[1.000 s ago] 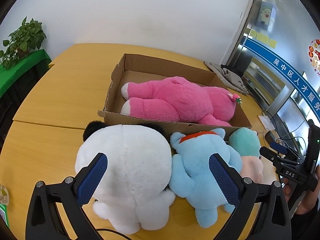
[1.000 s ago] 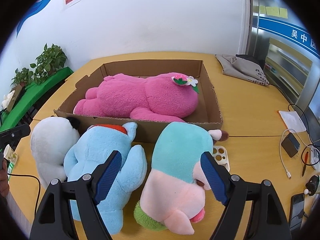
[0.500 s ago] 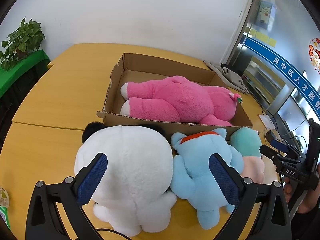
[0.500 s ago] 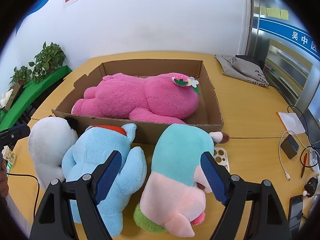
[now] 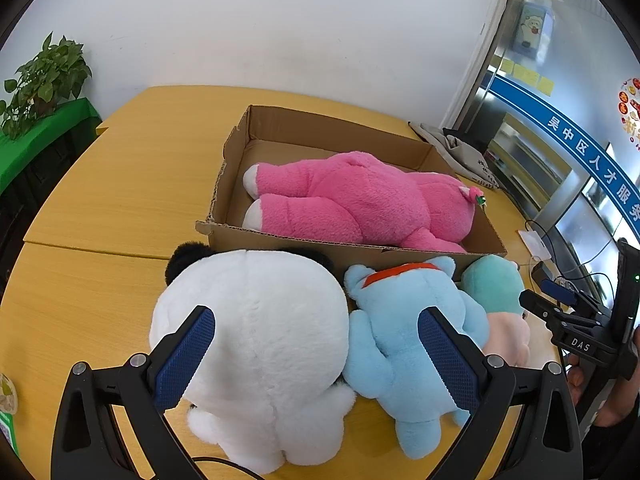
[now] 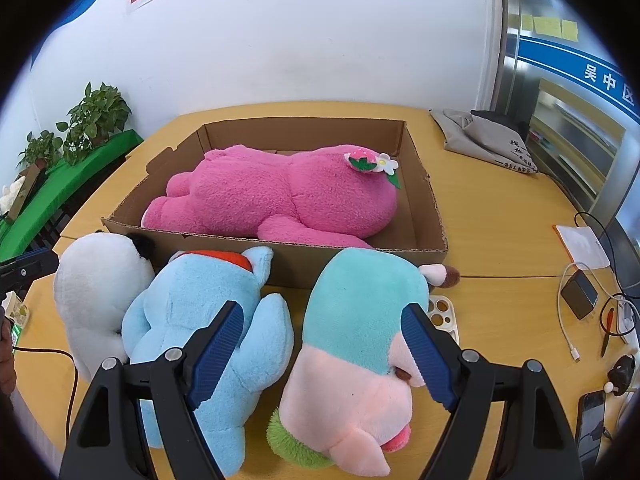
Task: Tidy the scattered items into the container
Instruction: 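Withdraw both grippers from the box toward the pig and blue plushes, then close both grippers on the white panda plush from either side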
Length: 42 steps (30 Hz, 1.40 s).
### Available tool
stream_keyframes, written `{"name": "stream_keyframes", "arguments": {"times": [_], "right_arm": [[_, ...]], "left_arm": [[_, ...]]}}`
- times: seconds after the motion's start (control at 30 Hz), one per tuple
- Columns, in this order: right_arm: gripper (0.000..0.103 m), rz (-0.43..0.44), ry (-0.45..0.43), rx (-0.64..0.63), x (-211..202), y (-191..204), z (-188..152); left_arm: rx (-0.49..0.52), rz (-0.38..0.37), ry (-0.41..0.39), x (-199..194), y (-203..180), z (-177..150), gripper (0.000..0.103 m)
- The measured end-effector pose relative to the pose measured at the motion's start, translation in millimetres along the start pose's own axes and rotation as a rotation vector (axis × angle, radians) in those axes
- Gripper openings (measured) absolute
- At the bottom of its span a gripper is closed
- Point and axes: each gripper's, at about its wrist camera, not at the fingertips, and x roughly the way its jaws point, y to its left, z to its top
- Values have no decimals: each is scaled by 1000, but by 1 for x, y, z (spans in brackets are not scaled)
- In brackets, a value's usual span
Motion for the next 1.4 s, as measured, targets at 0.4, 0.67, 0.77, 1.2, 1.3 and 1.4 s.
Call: {"name": "stream_keyframes", "arguments": {"times": [0.4, 0.67, 0.77, 1.2, 1.3, 1.4], "right_arm": [[81, 51, -2, -29, -1, 15, 2], [81, 305, 26, -155, 9, 79, 3], [81, 454, 101, -223, 30, 125, -6], [103, 558, 175, -345, 90, 213, -8], [101, 523, 136, -399, 92, 225, -18], [87, 518, 105, -396, 86, 223, -18]], "left_arm": [[-17, -3, -3, -3, 8, -3, 103], [-70, -14, 11, -4, 34, -10, 103], [-94, -20, 40, 5, 51, -12, 103], [-183, -216, 146, 59, 100, -23, 103], [-149, -218, 141, 56, 90, -29, 98], [-166, -218, 132, 42, 87, -31, 89]]}}
